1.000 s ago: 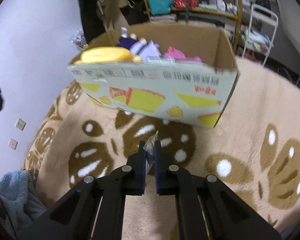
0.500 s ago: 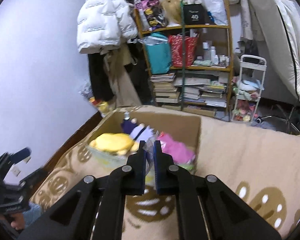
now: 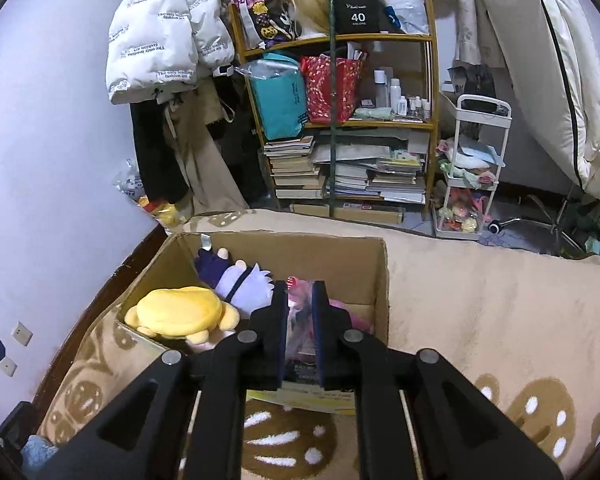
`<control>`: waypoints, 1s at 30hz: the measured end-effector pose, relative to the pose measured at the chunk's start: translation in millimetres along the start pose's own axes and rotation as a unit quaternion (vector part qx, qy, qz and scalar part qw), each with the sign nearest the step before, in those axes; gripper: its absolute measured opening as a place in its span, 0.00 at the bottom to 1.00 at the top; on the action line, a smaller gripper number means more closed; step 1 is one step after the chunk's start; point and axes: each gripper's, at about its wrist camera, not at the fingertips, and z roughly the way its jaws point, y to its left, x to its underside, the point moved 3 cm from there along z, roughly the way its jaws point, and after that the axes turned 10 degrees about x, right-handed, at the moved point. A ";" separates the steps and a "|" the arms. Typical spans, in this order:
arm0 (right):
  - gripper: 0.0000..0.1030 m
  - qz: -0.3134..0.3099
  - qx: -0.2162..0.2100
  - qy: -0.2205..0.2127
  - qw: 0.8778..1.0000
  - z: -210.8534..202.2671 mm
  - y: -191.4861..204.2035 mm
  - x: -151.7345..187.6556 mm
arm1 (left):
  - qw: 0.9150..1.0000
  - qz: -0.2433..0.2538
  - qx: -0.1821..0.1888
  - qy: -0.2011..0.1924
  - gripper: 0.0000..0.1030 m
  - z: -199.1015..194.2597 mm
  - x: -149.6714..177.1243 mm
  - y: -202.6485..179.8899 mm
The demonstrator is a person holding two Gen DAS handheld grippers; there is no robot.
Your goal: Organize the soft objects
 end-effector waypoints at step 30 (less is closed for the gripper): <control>1.00 0.003 -0.001 -0.081 0.997 -152.6 -35.5 37.0 | 0.998 0.001 -0.027 -0.050 0.93 -41.0 7.1 -13.7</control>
